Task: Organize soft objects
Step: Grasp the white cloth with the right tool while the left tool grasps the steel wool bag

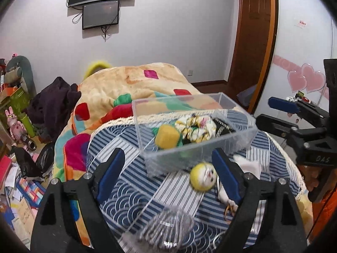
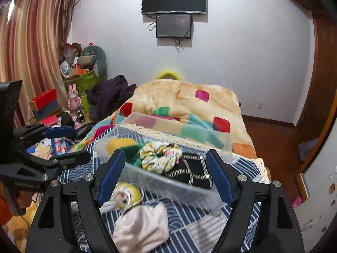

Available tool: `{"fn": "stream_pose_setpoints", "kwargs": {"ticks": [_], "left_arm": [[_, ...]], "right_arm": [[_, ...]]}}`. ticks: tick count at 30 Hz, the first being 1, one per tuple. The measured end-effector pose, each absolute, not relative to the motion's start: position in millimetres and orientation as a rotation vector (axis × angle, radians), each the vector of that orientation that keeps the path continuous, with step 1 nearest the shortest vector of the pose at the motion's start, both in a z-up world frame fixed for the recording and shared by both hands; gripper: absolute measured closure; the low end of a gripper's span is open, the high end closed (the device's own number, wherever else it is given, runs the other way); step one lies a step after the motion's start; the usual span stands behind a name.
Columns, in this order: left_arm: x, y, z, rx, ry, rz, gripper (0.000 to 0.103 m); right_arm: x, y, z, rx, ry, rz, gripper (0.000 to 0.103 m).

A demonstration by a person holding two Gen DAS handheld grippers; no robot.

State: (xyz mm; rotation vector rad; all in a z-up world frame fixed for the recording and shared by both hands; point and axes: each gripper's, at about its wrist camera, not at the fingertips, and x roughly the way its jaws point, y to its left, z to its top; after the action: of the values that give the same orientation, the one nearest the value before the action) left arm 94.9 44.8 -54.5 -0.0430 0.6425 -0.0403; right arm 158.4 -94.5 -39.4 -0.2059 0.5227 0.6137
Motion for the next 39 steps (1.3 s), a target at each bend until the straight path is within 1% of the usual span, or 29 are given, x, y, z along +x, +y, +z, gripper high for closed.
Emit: {"fn": "stream_pose_setpoints", "kwargs": {"ticks": [4,14,18,22,24,25,26,27,28,29,30,31,33,34,35,39], "left_arm": [[83,45,-73,-0.043,0.687,-0.029,0.016],[70,55,-130,-0.078,0.824,0.027,0.016],[66,56,-146,-0.110,0.849,0.028,0.016],[63,56,-151,-0.148,0.841,0.026,0.016],[61,53,-152,-0.148,0.827,0.028,0.019],[59,50,-152,-0.147,0.821,0.018,0.026],[57,47,-152,-0.138,0.816,0.006,0.033],[56,44,-152,-0.126,0.813,-0.006,0.037],[56,40,-151,-0.119,0.810,-0.018,0.046],[56,38,-151,-0.116,0.809,-0.026,0.052],[56,36,-150,-0.111,0.808,-0.034,0.056],[56,35,-149,-0.113,0.807,-0.039,0.062],[57,34,-148,-0.119,0.804,-0.047,0.067],[57,33,-147,-0.120,0.800,-0.050,0.070],[56,33,-145,-0.118,0.796,-0.050,0.072],[52,32,-135,-0.115,0.771,-0.055,0.074]], "right_arm": [[149,-99,-53,-0.193,0.547,0.610,0.024],[143,-95,-117,-0.142,0.739,0.606,0.024],[145,-96,-137,-0.119,0.812,0.606,0.024],[142,-100,-145,-0.090,0.843,0.637,0.024],[142,-103,-146,-0.068,0.851,0.649,0.025],[142,-104,-146,-0.063,0.850,0.651,0.026],[141,-106,-147,-0.059,0.846,0.651,0.033],[139,-106,-146,-0.056,0.841,0.658,0.038],[137,-107,-146,-0.052,0.838,0.674,0.049],[135,-108,-145,-0.050,0.834,0.680,0.059],[132,-108,-144,-0.052,0.825,0.678,0.063],[130,-108,-143,-0.067,0.808,0.659,0.070],[127,-110,-141,-0.083,0.788,0.646,0.075],[126,-112,-141,-0.072,0.784,0.648,0.080],[125,-114,-140,-0.065,0.781,0.649,0.082],[123,-122,-132,-0.054,0.752,0.626,0.085]]}}
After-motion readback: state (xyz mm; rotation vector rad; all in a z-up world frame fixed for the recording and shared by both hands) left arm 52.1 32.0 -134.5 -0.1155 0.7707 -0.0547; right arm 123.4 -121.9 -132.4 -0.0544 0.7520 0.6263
